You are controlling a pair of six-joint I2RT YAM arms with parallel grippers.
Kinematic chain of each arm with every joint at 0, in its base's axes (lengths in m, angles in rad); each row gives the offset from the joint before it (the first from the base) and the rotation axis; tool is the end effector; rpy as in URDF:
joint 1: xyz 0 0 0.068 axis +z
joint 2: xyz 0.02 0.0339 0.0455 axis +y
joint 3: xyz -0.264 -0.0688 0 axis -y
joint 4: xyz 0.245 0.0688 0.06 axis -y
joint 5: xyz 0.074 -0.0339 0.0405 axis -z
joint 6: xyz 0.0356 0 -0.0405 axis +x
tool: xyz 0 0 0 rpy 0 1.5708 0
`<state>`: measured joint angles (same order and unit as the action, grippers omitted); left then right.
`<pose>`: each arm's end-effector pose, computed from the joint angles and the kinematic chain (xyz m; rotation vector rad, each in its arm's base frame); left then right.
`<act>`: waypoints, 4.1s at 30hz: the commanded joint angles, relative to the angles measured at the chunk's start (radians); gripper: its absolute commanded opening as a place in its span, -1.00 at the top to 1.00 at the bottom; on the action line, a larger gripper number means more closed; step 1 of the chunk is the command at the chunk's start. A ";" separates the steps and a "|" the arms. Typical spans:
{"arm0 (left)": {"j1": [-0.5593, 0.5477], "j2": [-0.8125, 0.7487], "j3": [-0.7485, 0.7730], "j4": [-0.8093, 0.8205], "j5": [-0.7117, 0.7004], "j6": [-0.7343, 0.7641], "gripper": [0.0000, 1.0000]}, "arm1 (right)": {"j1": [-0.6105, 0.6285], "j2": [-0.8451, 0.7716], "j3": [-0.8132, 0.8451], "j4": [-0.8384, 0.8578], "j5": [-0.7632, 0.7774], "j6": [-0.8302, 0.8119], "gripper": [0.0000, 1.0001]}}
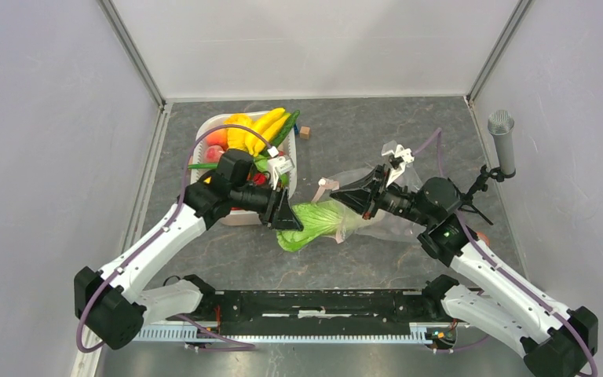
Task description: Place the food in the zip-top bag and seal the zipper
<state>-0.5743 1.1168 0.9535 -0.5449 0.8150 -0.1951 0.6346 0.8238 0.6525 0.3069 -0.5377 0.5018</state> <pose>0.1794 -0.1470 0.3061 0.8844 2.1783 -1.3209 0.1469 0.1308 0.3387 -0.5800 1.4859 1.2910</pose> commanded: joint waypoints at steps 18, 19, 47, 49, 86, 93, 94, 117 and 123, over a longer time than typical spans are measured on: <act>-0.009 -0.097 0.017 0.409 0.009 -0.318 0.95 | 0.056 0.098 -0.116 0.317 0.065 0.217 1.00; -0.009 -0.075 0.014 0.399 0.018 -0.313 0.95 | 0.057 0.103 -0.111 0.341 0.044 0.234 1.00; -0.010 -0.053 0.023 0.571 0.003 -0.351 0.96 | 0.102 0.099 -0.036 0.262 0.006 0.179 1.00; -0.011 0.020 0.070 0.500 0.106 -0.327 0.95 | 0.109 0.111 -0.040 0.331 -0.035 0.215 1.00; -0.206 0.035 0.027 0.625 0.037 -0.328 0.96 | 0.152 -0.038 -0.112 0.237 0.217 0.019 1.00; -0.205 0.142 -0.049 1.072 0.256 -0.626 0.95 | 0.154 -0.050 -0.142 0.330 0.159 0.030 1.00; -0.210 0.163 -0.042 1.070 0.307 -0.619 0.95 | 0.154 -0.049 -0.142 0.324 0.161 0.026 1.00; -0.208 -0.183 0.161 0.068 -0.431 -0.037 -1.00 | 0.154 -0.075 -0.110 0.122 0.393 -0.013 1.00; -0.207 -0.265 0.111 0.041 -0.738 -0.065 -1.00 | 0.155 -0.068 -0.102 0.155 0.341 -0.011 1.00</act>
<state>-0.7856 0.8841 1.0882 -0.4625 0.3470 -0.2821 0.7856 0.7601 0.5179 0.4236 -0.1749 0.4923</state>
